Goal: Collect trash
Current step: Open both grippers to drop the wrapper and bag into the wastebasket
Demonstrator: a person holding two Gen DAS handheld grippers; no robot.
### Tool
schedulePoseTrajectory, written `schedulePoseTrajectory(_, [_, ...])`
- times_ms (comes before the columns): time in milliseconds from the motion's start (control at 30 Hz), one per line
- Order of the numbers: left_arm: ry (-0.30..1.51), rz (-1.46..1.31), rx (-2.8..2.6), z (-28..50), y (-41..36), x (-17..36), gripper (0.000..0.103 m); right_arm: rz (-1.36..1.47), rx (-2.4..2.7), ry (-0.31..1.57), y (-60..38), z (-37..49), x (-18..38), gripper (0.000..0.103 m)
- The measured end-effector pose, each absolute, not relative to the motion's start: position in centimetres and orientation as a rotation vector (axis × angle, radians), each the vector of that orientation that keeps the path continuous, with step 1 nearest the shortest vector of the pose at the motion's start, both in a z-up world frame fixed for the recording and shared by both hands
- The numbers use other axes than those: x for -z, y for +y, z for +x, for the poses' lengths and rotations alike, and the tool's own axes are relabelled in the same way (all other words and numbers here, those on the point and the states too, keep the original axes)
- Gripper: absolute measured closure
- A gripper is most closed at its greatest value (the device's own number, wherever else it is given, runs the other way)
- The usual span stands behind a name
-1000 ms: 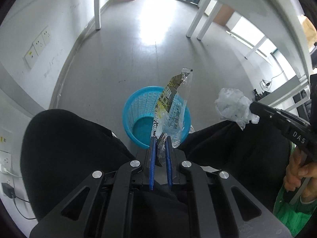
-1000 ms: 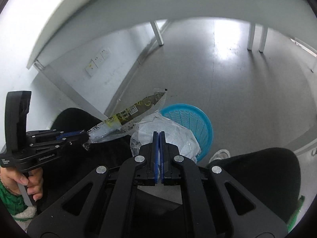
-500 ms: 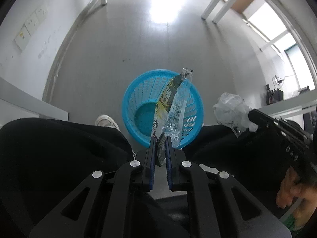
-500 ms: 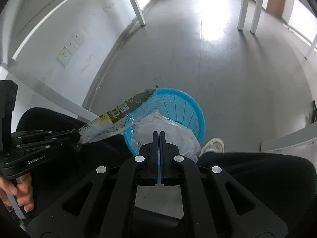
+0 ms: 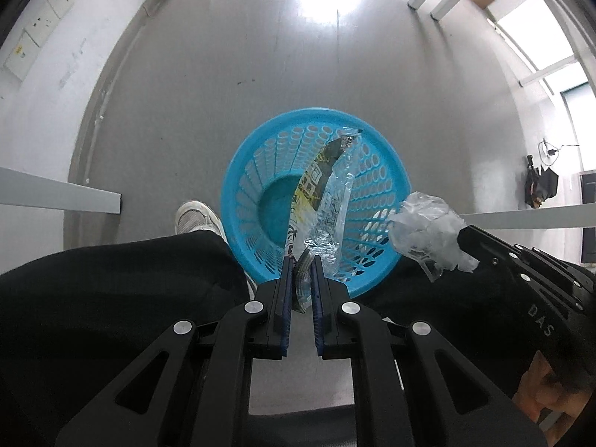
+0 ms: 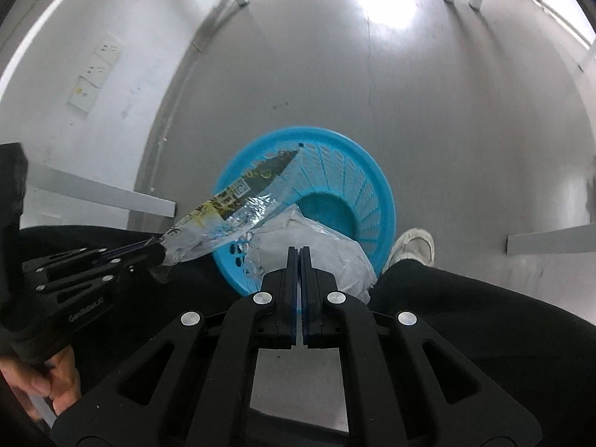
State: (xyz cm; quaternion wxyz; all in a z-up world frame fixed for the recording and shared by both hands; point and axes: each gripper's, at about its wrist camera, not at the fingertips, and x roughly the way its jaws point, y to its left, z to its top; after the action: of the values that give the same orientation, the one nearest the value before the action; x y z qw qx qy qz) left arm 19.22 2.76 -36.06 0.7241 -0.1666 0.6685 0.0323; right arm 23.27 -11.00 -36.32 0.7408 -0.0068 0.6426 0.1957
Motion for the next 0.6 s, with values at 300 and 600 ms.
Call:
schedulePoseTrajectory(300, [1.558,-0.44,-0.083,20.6,2.8,38.1,0.094,0.038,-0.384,1.497,-11.3,25.8,40.0,0.102])
schedulePoseTrajectory(600, [1.533,-0.492,-0.115,20.9,3.4,37.7,0.061,0.07,-0.358,1.488,-11.9,26.4,40.4,0.068])
